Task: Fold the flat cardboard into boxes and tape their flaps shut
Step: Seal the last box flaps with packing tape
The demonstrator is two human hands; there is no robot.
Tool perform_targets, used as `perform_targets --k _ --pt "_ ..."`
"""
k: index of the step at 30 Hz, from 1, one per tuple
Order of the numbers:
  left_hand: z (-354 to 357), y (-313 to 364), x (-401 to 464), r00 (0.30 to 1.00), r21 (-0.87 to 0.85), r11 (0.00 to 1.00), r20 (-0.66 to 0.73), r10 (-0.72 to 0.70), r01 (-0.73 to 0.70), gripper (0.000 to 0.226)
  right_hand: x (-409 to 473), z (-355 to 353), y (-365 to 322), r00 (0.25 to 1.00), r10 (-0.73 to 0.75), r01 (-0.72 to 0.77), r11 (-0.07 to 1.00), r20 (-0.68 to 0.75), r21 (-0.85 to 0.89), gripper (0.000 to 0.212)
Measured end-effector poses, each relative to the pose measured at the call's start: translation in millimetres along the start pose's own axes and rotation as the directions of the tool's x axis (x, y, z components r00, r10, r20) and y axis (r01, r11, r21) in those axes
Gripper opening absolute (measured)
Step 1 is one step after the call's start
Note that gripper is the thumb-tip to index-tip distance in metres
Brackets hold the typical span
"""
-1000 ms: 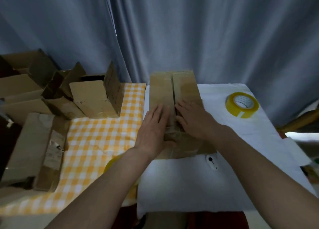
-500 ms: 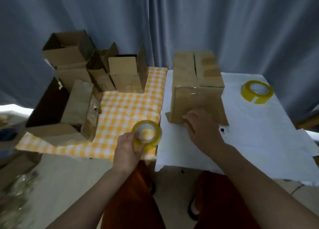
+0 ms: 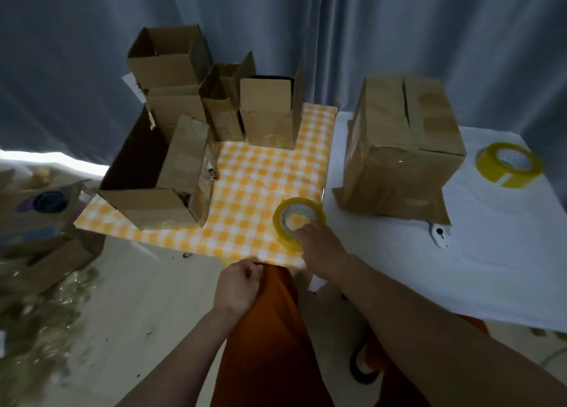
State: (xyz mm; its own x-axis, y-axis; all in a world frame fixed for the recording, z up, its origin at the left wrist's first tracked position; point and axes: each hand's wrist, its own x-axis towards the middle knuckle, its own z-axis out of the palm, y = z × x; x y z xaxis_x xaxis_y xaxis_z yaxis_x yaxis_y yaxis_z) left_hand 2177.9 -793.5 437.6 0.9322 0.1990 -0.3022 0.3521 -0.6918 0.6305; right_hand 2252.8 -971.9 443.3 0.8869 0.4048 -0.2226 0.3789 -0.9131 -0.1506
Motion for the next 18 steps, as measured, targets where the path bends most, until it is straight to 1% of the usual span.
perform_targets --k 2,3,4,5,6,8,9,10,12,13,14,15,16,18 --pt "-1 1 2 0.999 -0.025 0.999 0.021 -0.04 0.04 0.022 3 -2 2 1.0 0.017 -0.017 1.0 -0.026 -0.004 0.032" --pt "-1 1 4 0.997 -0.056 0.996 0.038 -0.067 0.069 0.019 3 -4 4 0.999 0.029 -0.028 0.999 -0.039 0.043 0.031" --pt "-3 3 6 0.993 -0.114 0.988 0.064 -0.099 0.106 0.018 3 -8 6 0.998 0.047 -0.041 0.991 -0.046 0.128 0.031" --pt "-4 7 8 0.987 -0.209 0.967 0.1 -0.129 0.148 0.019 0 -12 10 0.997 0.07 -0.056 0.966 -0.046 0.251 0.032" --pt "-7 12 10 0.977 -0.318 0.928 0.143 -0.157 0.195 0.025 -5 -17 14 0.995 0.091 -0.069 0.919 -0.037 0.389 0.034" --pt "-12 27 13 0.952 -0.517 0.805 0.237 -0.192 0.291 0.043 -18 -27 21 0.994 0.105 -0.056 0.777 -0.04 0.627 0.037" --pt "-14 37 13 0.937 -0.611 0.717 0.29 -0.192 0.336 0.05 -28 -31 23 0.993 0.102 -0.029 0.711 -0.062 0.702 0.035" --pt "-15 48 12 0.923 -0.704 0.604 0.344 -0.17 0.374 0.054 -38 -34 25 0.991 0.1 0.004 0.66 -0.093 0.751 0.033" --pt "-17 70 9 0.907 -0.834 0.371 0.416 -0.062 0.407 0.056 -62 -38 28 0.983 0.111 0.055 0.591 -0.149 0.805 0.03" --pt "-18 81 6 0.903 -0.864 0.292 0.429 -0.001 0.411 0.054 -73 -40 29 0.978 0.12 0.07 0.572 -0.168 0.818 0.03" --pt "-17 91 3 0.899 -0.876 0.254 0.436 0.051 0.41 0.051 -83 -41 30 0.975 0.134 0.076 0.558 -0.179 0.827 0.029" --pt "-17 100 -2 0.894 -0.878 0.256 0.439 0.09 0.405 0.048 -92 -42 33 0.971 0.151 0.074 0.544 -0.184 0.836 0.029" --pt "-16 108 -6 0.889 -0.872 0.289 0.442 0.118 0.395 0.046 -101 -44 35 0.968 0.167 0.071 0.533 -0.187 0.843 0.028" --pt "-14 119 -15 0.89 -0.839 0.43 0.43 0.149 0.334 0.043 -116 -48 42 0.962 0.19 0.066 0.54 -0.198 0.839 0.03"
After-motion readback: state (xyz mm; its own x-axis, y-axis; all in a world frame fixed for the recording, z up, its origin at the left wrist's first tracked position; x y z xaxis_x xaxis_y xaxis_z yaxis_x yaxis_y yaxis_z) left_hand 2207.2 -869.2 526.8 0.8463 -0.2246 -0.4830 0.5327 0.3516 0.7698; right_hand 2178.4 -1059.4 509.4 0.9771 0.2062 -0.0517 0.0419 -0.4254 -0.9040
